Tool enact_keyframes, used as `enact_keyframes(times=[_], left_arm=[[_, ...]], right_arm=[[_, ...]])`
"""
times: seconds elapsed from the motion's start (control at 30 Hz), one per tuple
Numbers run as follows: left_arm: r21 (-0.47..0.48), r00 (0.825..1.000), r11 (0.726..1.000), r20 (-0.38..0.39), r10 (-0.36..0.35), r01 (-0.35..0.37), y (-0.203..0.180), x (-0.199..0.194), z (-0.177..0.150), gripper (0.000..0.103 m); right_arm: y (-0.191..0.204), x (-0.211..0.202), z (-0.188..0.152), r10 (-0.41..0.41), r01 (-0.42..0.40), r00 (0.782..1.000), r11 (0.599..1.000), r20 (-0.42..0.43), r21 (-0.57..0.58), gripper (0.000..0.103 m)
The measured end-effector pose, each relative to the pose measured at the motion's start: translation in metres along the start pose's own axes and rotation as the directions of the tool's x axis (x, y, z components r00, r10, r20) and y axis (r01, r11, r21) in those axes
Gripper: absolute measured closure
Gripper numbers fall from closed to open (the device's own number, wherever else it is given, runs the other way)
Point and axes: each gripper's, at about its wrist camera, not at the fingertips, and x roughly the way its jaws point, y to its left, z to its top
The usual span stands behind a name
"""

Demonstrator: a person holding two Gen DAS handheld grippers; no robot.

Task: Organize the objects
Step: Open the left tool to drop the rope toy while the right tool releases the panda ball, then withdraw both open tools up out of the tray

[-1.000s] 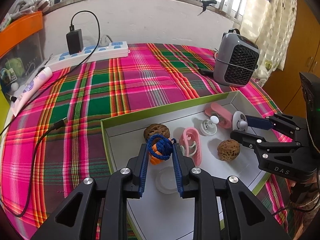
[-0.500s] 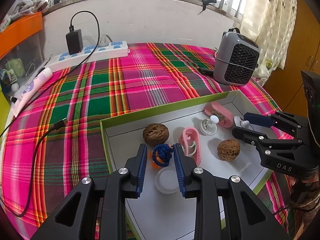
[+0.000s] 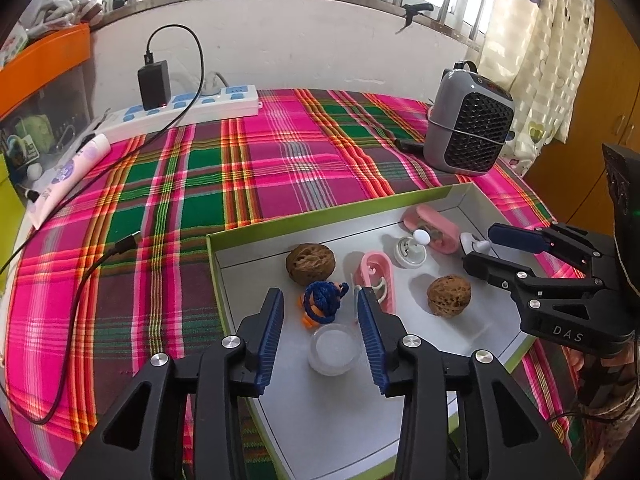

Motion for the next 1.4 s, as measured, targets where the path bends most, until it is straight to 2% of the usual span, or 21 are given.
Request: enact_keyframes(times=[0.6,1.07,1.23,1.4], left_arm=[[0.011,0.999,1.0,0.041,-0.013,0.012,-0.013,-0.041,-0.017,0.066],[-0.005,0.997,0.999,0.06,-0.048,0.048,-0.027,-0.074,-0.054,0.065],[-0.023,0.995,0.996,0.064,-0.083,0.085,-0.033,-0.083,-0.073,0.056],[-0.034,0.993,0.993,0.042,-0.112,0.113,-0.04,-0.085,-0.089,0.054]], right_arm=[[0.009,-0.034,-0.012,-0.002,0.001,0.999,1.0,0.046,0.028,0.052],[0.015,-0.072,-0.045,0.009,-0.016,0.996,0.997,0.089,0.071,0.052],[0.019,-0.082,-0.06,0.024,-0.031,0.995,0.997,0.095,0.076,0.052],[0.022,-0.087,-0.075,0.036,-0.044,0.995,0.996,0.095,0.083,0.052]])
